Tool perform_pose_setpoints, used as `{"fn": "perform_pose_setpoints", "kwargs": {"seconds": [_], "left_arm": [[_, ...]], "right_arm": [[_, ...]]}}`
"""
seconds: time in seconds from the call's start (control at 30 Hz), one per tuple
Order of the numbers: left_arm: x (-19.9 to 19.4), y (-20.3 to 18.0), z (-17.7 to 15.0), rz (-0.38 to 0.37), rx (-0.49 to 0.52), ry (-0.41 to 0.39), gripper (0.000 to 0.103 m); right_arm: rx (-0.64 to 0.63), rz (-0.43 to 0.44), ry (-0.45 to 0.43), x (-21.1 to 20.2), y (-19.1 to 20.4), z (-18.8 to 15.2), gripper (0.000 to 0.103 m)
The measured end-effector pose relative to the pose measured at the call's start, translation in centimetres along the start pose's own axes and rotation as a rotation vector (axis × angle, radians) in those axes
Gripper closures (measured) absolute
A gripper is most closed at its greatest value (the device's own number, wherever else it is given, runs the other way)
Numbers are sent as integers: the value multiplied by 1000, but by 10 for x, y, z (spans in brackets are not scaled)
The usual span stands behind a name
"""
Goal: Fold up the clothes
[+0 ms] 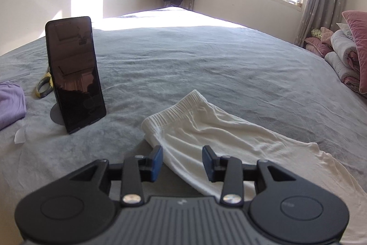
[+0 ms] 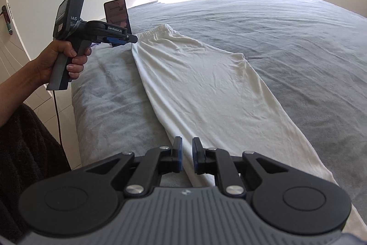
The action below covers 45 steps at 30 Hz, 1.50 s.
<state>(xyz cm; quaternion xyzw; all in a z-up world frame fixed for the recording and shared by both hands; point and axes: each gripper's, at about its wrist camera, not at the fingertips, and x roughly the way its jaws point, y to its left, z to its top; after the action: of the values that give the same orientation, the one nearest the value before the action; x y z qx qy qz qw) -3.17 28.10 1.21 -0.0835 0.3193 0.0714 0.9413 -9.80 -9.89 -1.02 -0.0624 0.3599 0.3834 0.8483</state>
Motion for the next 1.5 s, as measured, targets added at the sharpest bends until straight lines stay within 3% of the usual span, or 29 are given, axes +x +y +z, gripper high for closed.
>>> {"fn": "perform_pose_setpoints", "kwargs": {"seconds": [0.2, 0.4, 0.5, 0.6, 0.73, 0.87, 0.9, 0.97, 1.0, 1.07, 1.17, 1.27, 1.33, 1.5], "left_arm": [[-13, -54, -27, -228, 170, 64, 61], [-31, -108, -56, -445, 413, 54, 61], [-37, -125, -67, -560, 486, 70, 60], [-42, -139, -76, -612, 566, 77, 58], [-42, -147, -79, -583, 623, 74, 57], [-35, -128, -62, -489, 537, 112, 55], [-30, -122, -57, -455, 485, 153, 55], [-18, -106, -47, -401, 338, 264, 50], [-12, -96, -42, -382, 247, 329, 50], [-7, -74, -39, -410, 102, 377, 50], [-10, -55, -37, -352, 33, 320, 43], [-3, -41, -39, -254, -38, 294, 43], [0, -31, -40, -251, -107, 286, 43], [1, -10, -41, -247, -273, 235, 43]], "right_arm": [[-41, -23, 44, -6, 0, -16, 88], [-38, -59, 43, -15, -5, -25, 88], [-38, -72, 47, -17, -8, -28, 88], [-38, -72, 51, -17, -9, -31, 88], [-32, -76, 42, -18, -9, -33, 88], [-56, -63, 14, -22, 2, -33, 87], [-73, -59, 10, -21, 6, -33, 84], [-125, -73, 9, -16, 16, -34, 57], [-155, -80, 10, -14, 20, -34, 57], [-227, -130, 14, -6, 28, -37, 57], [-389, -245, 10, 9, 46, -45, 57], [-542, -333, -28, 23, 64, -52, 57], [-666, -398, -60, 34, 78, -57, 57], [-862, -513, -119, 63, 95, -60, 71]]}}
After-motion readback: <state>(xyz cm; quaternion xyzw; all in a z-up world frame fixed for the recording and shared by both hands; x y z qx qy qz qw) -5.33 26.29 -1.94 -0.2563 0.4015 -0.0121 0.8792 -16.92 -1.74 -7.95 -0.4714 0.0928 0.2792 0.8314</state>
